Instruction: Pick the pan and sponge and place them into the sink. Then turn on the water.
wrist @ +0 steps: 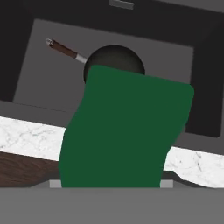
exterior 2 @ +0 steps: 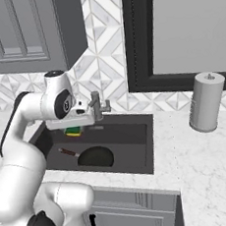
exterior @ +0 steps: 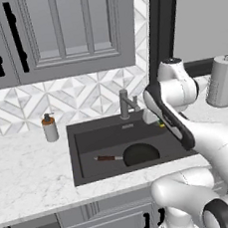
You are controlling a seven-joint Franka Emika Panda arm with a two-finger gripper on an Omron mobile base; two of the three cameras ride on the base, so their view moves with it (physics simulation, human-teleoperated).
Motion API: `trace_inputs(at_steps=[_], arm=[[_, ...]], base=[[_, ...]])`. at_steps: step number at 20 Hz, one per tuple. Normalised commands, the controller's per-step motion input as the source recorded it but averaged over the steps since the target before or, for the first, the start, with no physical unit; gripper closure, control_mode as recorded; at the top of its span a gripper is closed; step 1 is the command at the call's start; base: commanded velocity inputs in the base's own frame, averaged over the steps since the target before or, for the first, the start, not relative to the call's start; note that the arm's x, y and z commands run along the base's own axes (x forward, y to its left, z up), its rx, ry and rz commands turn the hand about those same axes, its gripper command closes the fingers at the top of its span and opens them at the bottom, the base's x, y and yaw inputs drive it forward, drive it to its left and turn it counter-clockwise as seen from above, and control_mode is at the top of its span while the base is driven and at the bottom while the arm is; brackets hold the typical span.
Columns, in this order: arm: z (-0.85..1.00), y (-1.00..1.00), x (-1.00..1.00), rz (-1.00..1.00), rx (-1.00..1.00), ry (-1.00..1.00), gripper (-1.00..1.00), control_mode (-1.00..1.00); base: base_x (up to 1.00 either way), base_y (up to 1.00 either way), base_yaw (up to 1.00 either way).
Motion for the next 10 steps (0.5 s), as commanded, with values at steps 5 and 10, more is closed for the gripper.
trace_inputs(at_steps=[5, 10], arm=[[-0.02, -1.00, 0.80, -0.06, 0.05, 0.05, 1.00, -1.00], [-0.38, -0.90, 0.75, -0.02, 0.03, 0.05, 1.00, -1.00]], base=[[0.00, 0.00, 0.00], [0.00, 0.00, 0.00]])
